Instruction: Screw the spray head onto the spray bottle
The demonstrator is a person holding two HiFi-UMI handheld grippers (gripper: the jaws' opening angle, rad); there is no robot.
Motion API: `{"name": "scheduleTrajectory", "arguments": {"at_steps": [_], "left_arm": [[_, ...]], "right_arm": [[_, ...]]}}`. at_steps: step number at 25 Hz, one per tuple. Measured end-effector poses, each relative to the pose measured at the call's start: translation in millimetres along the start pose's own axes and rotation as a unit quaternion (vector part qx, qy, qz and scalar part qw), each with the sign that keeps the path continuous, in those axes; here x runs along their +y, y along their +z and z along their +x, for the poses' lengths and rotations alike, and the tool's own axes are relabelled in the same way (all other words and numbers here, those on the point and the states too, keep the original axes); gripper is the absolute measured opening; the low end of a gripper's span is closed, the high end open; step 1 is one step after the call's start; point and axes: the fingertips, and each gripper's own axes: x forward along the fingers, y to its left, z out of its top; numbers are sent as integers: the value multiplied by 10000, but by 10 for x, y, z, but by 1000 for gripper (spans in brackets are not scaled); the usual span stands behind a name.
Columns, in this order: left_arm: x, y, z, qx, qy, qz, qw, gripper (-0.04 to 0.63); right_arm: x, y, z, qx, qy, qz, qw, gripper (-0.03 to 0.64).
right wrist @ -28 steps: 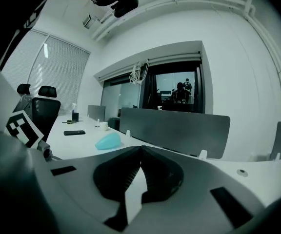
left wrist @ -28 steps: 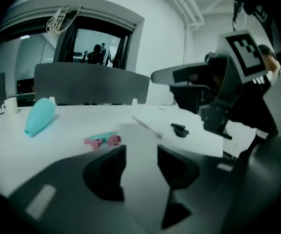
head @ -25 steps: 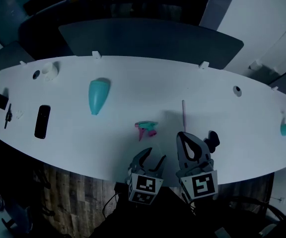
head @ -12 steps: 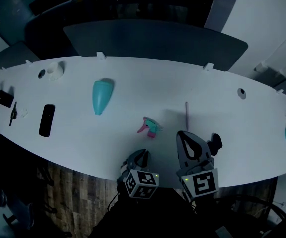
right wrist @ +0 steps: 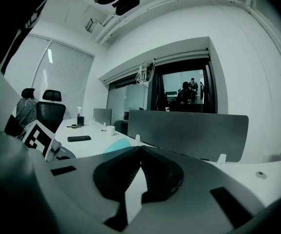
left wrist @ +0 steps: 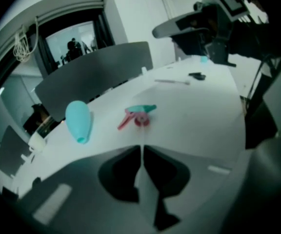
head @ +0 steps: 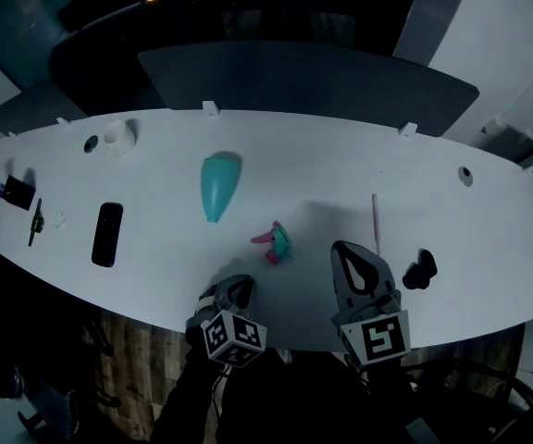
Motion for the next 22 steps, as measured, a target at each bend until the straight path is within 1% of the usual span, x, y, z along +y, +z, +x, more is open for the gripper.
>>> {"name": "scheduleTrajectory", "arguments": {"at_steps": [2, 4, 6, 8, 12, 13, 15, 16, 18, 20, 22], "left_arm": [[104, -64, -39, -236, -255, 237, 9991, 23], [178, -114, -71, -550, -574, 288, 9964, 23], [226, -164, -107, -814, -915, 334, 9919, 23], [272, -209, -129, -959, -1189, 467, 9872, 23], [437, -275, -185, -1025, -1473, 752, 9809, 26], [478, -293, -206, -988, -1554, 817, 9795, 43], [562, -343, -246, -803, -1680, 1056, 9768, 148], [604, -358, -272, -732, -1703, 1221, 9751, 167], [662, -292, -348, -804, -1753, 1403, 9712, 173], [630, -104, -422, -992, -1900, 1419, 9664, 173], [515, 26, -409, -964, -2018, 1617, 9612, 173]], "right_arm": [[96, 46, 93, -3, -100, -3, 9999, 2], [208, 75, 198, 13, -185, -27, 9998, 2], [345, 81, 293, 51, -245, -8, 9997, 2], [482, 65, 374, 125, -310, 21, 9994, 2], [674, 38, 494, 217, -547, 117, 9982, 2], [708, 30, 515, 233, -610, 143, 9978, 2], [766, 9, 556, 283, -703, 164, 9970, 2], [788, -3, 572, 314, -741, 174, 9966, 2], [809, -35, 586, 384, -824, 214, 9956, 2], [789, -67, 579, 458, -905, 225, 9946, 2], [765, -79, 567, 497, -949, 205, 9940, 2]]}}
